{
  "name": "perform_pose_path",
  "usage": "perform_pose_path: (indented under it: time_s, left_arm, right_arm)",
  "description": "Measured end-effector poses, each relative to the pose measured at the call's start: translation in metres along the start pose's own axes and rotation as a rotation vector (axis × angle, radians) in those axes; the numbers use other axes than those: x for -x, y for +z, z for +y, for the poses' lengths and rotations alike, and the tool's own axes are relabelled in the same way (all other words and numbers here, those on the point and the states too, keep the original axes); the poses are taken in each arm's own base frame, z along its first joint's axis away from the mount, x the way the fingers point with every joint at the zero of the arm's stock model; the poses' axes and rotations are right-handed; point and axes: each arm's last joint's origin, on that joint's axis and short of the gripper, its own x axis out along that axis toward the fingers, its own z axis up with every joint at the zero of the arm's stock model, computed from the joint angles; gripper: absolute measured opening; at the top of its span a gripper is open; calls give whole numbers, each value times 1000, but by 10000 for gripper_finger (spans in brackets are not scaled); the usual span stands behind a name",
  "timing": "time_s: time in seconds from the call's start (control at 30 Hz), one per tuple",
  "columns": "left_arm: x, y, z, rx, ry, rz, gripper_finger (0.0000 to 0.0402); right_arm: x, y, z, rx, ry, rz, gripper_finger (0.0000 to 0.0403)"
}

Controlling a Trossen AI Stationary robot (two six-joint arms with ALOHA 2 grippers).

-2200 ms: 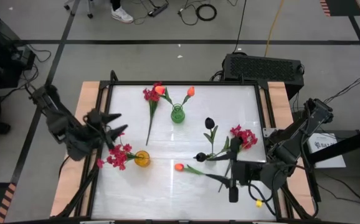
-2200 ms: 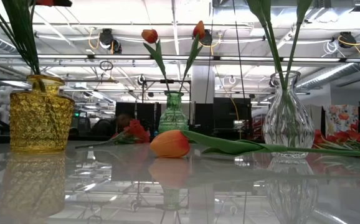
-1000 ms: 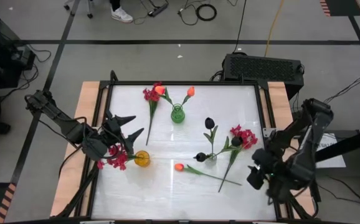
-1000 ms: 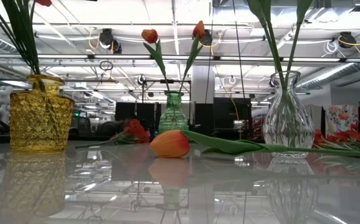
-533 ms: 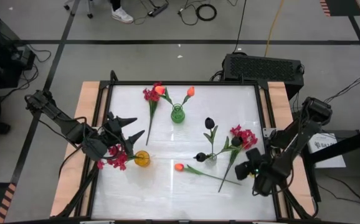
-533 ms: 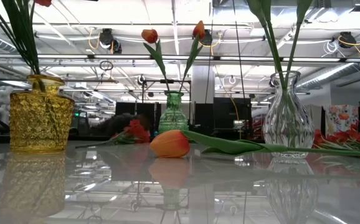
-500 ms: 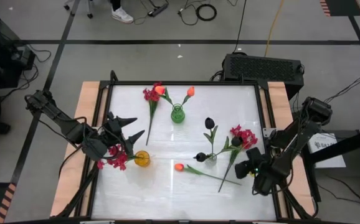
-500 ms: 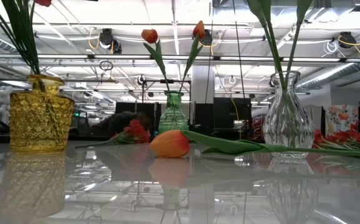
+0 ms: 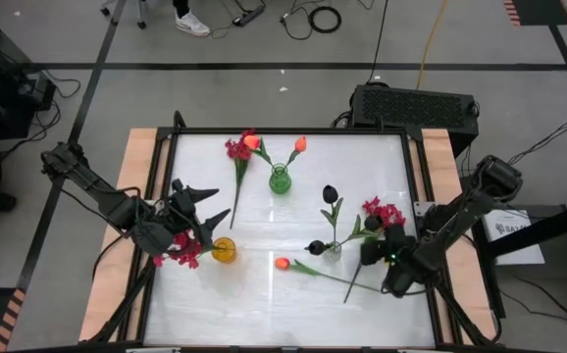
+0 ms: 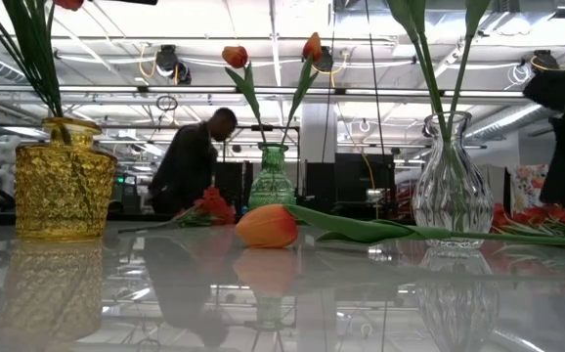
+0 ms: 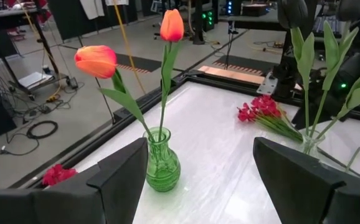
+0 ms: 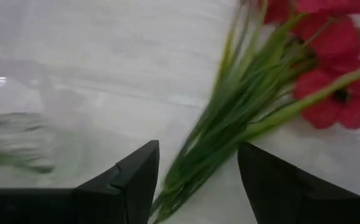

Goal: Sort flowers into vase by color
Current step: Put the right red flowers into the yellow vase

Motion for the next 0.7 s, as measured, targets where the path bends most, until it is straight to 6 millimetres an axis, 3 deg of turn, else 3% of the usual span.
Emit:
perform_pose_path:
  time_s: [0.23, 0.43, 0.7]
  left_arm:
    - [0, 0, 0, -6, -4, 2, 294]
    - [0, 0, 0, -8, -4, 3, 294]
    - [0, 0, 0, -40, -4, 2, 294]
  right_arm:
    - [-21, 4, 4, 34, -168, 23, 210]
    - [-27, 11, 2, 95, -266, 25, 206]
    - [-31, 17, 3, 90, -312, 17, 138]
